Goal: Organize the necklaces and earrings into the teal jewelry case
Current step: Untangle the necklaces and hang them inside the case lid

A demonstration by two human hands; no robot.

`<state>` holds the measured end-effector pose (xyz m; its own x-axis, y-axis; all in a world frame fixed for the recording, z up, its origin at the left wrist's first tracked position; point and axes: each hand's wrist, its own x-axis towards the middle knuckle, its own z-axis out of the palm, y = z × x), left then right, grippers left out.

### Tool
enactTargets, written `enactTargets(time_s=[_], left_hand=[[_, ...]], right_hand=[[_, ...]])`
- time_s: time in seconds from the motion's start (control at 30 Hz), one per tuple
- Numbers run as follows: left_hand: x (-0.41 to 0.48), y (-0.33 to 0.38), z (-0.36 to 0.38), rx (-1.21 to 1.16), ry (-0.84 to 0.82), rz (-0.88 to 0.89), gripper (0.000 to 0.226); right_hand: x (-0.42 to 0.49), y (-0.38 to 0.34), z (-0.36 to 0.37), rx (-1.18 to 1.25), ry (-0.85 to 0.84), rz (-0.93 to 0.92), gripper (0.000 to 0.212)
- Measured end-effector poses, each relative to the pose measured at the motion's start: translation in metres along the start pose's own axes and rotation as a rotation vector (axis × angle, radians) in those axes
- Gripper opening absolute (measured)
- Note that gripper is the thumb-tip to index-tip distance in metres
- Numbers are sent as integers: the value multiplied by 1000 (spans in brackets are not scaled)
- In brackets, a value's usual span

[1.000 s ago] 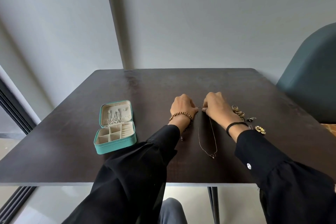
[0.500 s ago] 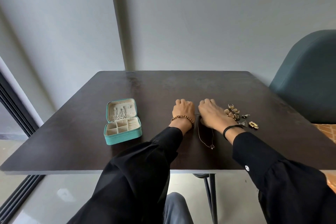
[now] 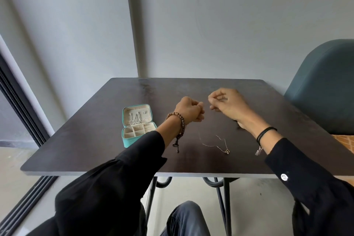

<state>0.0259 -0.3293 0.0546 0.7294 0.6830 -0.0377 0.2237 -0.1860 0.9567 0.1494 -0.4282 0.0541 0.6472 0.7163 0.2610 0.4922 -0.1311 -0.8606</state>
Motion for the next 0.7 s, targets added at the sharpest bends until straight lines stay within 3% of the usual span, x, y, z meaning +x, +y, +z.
enactTargets(time_s=[0.1, 0.23, 0.47, 0.7], left_hand=[[-10, 6, -15, 4, -23, -48, 34], [-24, 23, -35, -13, -55, -85, 38], [-35, 44, -53, -375, -107, 69, 26], [-41, 59, -69, -472, -77, 165, 27]], right_hand=[[-4, -10, -2, 105, -10, 3, 1], [-10, -19, -3, 173, -42, -8, 14], [-21, -15, 9, 231, -119, 32, 23], [-29, -6, 25, 197, -164, 74, 23]])
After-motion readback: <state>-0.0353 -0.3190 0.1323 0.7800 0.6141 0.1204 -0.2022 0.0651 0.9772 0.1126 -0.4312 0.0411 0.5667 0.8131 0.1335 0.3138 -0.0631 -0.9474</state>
